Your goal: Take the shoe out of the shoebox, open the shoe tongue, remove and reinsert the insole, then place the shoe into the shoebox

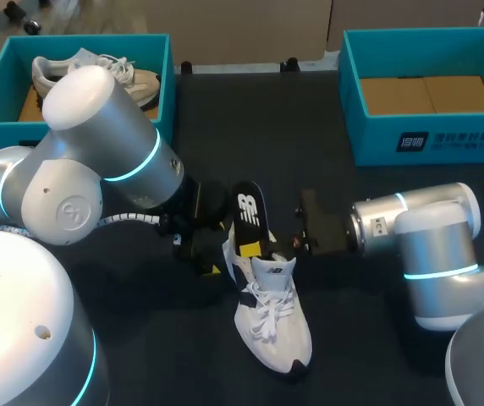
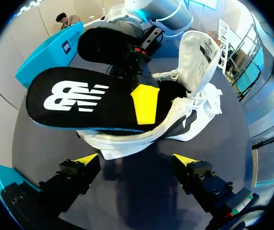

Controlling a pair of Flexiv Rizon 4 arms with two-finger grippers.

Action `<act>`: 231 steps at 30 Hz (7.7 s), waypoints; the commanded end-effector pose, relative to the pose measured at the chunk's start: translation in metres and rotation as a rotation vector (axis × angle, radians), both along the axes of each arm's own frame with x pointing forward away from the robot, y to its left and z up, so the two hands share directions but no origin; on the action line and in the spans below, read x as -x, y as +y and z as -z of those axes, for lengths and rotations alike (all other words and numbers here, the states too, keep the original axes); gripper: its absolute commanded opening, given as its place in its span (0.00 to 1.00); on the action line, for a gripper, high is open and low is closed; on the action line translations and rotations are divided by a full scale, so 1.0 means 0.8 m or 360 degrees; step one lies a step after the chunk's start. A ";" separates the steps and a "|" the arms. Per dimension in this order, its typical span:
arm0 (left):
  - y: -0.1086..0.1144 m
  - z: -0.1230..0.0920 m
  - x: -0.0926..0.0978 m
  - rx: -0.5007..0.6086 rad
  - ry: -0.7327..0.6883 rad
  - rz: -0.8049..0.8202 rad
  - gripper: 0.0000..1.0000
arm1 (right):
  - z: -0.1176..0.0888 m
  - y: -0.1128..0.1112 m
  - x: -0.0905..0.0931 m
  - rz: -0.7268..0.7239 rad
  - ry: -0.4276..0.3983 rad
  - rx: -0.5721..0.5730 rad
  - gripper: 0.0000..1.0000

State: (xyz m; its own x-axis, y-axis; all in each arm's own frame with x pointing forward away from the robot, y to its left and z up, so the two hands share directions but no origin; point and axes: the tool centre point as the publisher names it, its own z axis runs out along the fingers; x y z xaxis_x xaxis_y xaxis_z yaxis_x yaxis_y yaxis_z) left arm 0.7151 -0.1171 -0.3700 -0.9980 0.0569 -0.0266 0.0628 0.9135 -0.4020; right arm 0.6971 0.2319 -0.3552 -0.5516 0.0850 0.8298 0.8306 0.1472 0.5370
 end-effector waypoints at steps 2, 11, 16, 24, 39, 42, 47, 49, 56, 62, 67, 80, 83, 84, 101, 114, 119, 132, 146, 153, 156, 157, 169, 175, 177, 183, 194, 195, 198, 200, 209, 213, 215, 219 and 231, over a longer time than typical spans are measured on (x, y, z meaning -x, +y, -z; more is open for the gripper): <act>0.000 0.002 0.001 0.0003 -0.0003 -0.0001 1.00 | -0.013 0.002 0.003 0.0006 -0.0061 0.0011 0.47; 0.000 0.002 0.001 0.0003 -0.0003 -0.0001 1.00 | -0.038 0.009 -0.010 -0.0038 -0.0179 0.0025 0.46; 0.000 0.002 0.001 0.0003 -0.0003 -0.0001 1.00 | -0.044 0.011 -0.021 -0.0048 -0.0213 0.0017 0.43; 0.000 0.002 0.001 0.0003 -0.0003 -0.0001 1.00 | -0.035 0.013 -0.042 -0.0064 -0.0166 -0.0027 0.00; 0.000 0.002 0.001 0.0003 -0.0003 -0.0001 1.00 | 0.000 0.001 -0.011 0.0015 0.0027 -0.0011 0.00; 0.000 0.002 0.001 0.0003 -0.0003 -0.0001 1.00 | 0.004 0.000 0.001 0.0033 0.0053 0.0006 0.00; 0.000 0.002 0.001 0.0003 -0.0003 -0.0001 1.00 | 0.003 -0.001 0.015 0.0057 0.0053 0.0003 0.00; 0.000 0.002 0.001 0.0003 -0.0003 -0.0001 1.00 | 0.001 0.000 0.015 0.0056 0.0040 0.0002 0.00; 0.000 0.002 0.001 0.0003 -0.0003 -0.0001 1.00 | -0.018 0.007 0.007 0.0020 -0.0057 0.0018 0.43; 0.000 0.002 0.001 0.0003 -0.0003 -0.0001 1.00 | -0.034 0.011 -0.004 -0.0016 -0.0123 0.0049 0.44; 0.000 0.002 0.001 0.0003 -0.0003 -0.0001 1.00 | -0.035 0.013 -0.017 -0.0029 -0.0132 0.0047 0.27; 0.000 0.002 0.001 0.0003 -0.0003 -0.0001 1.00 | -0.006 0.006 -0.033 -0.0002 -0.0010 0.0006 0.00; 0.000 0.002 0.001 0.0003 -0.0003 -0.0001 1.00 | 0.001 0.004 -0.023 0.0011 0.0021 0.0006 0.00; 0.000 0.002 0.001 0.0003 -0.0003 -0.0001 1.00 | 0.002 0.003 -0.018 0.0018 0.0028 0.0003 0.00; 0.000 0.002 0.001 0.0003 -0.0003 -0.0001 1.00 | -0.018 0.004 0.007 0.0060 -0.0058 0.0040 0.42; 0.000 0.002 0.001 0.0003 -0.0003 -0.0001 1.00 | -0.034 0.009 -0.020 0.0021 -0.0138 0.0068 0.42; 0.000 0.002 0.001 0.0003 -0.0003 -0.0001 1.00 | -0.026 0.008 -0.034 0.0018 -0.0111 0.0040 0.00; 0.000 0.002 0.001 0.0003 -0.0003 -0.0001 1.00 | 0.000 0.004 -0.007 0.0055 0.0011 0.0067 0.00; 0.000 0.002 0.001 0.0003 -0.0003 -0.0001 1.00 | -0.027 0.002 -0.004 0.0101 -0.0113 0.0080 0.49; 0.000 0.002 0.001 0.0003 -0.0003 -0.0001 1.00 | -0.048 0.008 -0.015 0.0063 -0.0208 0.0102 0.56; 0.000 0.002 0.001 0.0003 -0.0003 -0.0001 1.00 | -0.053 0.008 -0.018 0.0056 -0.0229 0.0111 0.55; 0.000 0.002 0.001 0.0003 -0.0003 -0.0001 1.00 | -0.054 0.007 -0.020 0.0055 -0.0233 0.0115 0.55; 0.001 -0.010 0.001 0.0016 -0.0004 0.0025 1.00 | -0.058 -0.008 -0.031 0.0059 -0.0247 0.0151 0.52; 0.014 -0.027 0.003 0.0012 -0.0001 0.0080 1.00 | -0.061 -0.016 -0.040 -0.0025 -0.0250 0.0179 0.52; 0.022 -0.032 0.006 -0.0007 0.0015 0.0111 1.00 | -0.063 -0.021 -0.045 -0.0078 -0.0247 0.0198 0.52; 0.045 -0.039 0.007 -0.0070 0.0058 0.0099 1.00 | -0.065 -0.037 -0.062 -0.0243 -0.0170 0.0294 0.57; 0.100 -0.053 0.004 -0.0118 0.0138 0.0073 1.00 | -0.074 -0.069 -0.088 -0.0343 -0.0095 0.0530 0.79; 0.103 -0.054 0.003 -0.0121 0.0141 0.0069 1.00 | -0.075 -0.071 -0.089 -0.0342 -0.0090 0.0551 0.80; 0.116 -0.057 0.000 -0.0160 0.0142 0.0070 1.00 | -0.077 -0.080 -0.097 -0.0350 -0.0037 0.0642 0.84; 0.123 -0.060 -0.002 -0.0189 0.0143 0.0076 1.00 | -0.078 -0.086 -0.102 -0.0349 -0.0005 0.0694 0.84; 0.157 -0.079 -0.019 -0.0254 0.0121 0.0095 1.00 | -0.091 -0.113 -0.120 -0.0177 0.0048 0.1051 0.84; 0.175 -0.087 -0.030 -0.0229 0.0087 0.0109 1.00 | -0.101 -0.120 -0.125 -0.0136 0.0052 0.1152 0.76; 0.184 -0.097 -0.035 -0.0227 0.0064 0.0133 1.00 | -0.106 -0.123 -0.127 -0.0114 0.0055 0.1207 0.66; 0.200 -0.113 -0.047 -0.0189 0.0014 0.0191 1.00 | -0.113 -0.133 -0.132 -0.0049 0.0075 0.1325 0.24; 0.200 -0.113 -0.047 -0.0189 0.0014 0.0191 1.00 | -0.140 -0.143 -0.132 0.0238 0.0091 0.1543 0.00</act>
